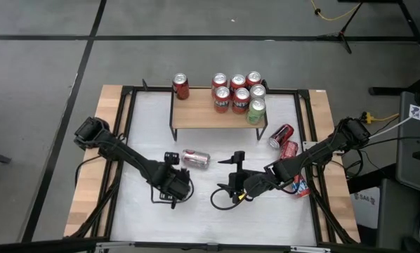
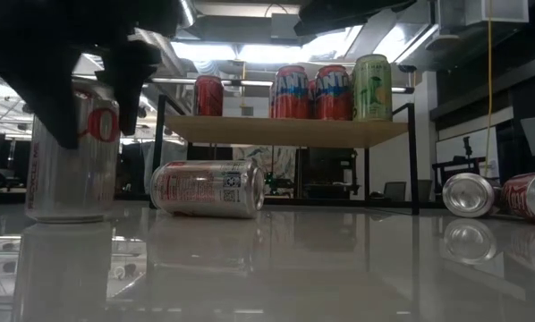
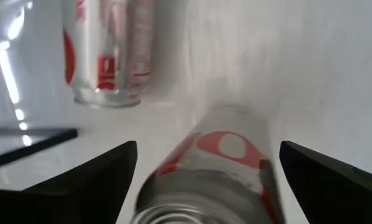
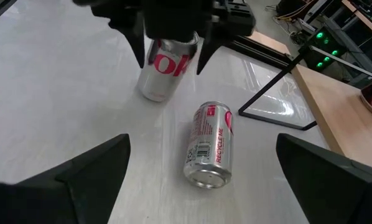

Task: Place canned beverage on shelf
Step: Put the red white soda can on the shelf

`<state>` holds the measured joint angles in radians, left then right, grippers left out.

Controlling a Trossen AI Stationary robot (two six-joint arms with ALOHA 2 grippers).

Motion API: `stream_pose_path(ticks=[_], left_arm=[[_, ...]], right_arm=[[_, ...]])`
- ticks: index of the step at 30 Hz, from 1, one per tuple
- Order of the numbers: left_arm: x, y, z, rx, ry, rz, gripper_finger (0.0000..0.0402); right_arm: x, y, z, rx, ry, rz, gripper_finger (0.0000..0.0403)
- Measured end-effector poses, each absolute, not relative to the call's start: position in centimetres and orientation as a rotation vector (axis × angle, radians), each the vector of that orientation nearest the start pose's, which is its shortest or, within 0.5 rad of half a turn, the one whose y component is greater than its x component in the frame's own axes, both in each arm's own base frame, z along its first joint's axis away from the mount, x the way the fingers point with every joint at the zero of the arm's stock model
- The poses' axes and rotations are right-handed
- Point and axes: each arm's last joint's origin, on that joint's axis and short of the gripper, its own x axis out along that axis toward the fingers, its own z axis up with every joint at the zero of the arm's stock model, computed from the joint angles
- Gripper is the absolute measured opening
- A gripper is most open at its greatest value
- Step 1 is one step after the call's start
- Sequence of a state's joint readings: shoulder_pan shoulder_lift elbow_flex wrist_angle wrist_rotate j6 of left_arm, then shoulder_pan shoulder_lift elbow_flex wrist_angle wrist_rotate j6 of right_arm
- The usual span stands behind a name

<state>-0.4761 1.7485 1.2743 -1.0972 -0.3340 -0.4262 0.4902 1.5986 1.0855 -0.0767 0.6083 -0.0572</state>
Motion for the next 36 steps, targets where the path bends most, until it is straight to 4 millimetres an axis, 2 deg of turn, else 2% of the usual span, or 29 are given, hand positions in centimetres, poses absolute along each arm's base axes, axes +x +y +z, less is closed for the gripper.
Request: stream_pose_path(ticks=[8,16,24,28,36], left_arm=[[28.4,-11.8,21.0,0.073,1.423,0.408,0.0383],[28.5,-9.6,21.0,-0.218,1.423,0.694,0.0383],[28.8,-8.5,20.9,-0.384,1.458,0.746,0.0383],[28.8,-8.3,20.9,-0.45,1.503,0.736,0.0383],[28.8,-8.3,20.9,-0.587,1.486,0.841,0.0383]], right_arm=[[31.3,14.8,24.9,-0.364,0.507,-0.1,0.0392],[31.3,14.8,24.9,-0.364,0.507,-0.1,0.0392],[31.3,14.8,24.9,-0.364,0.507,-0.1,0.0392],[31.3,14.8,24.9,-0.364,0.507,-0.1,0.0392],[31.3,14.8,24.9,-0.364,0.507,-0.1,0.0392]])
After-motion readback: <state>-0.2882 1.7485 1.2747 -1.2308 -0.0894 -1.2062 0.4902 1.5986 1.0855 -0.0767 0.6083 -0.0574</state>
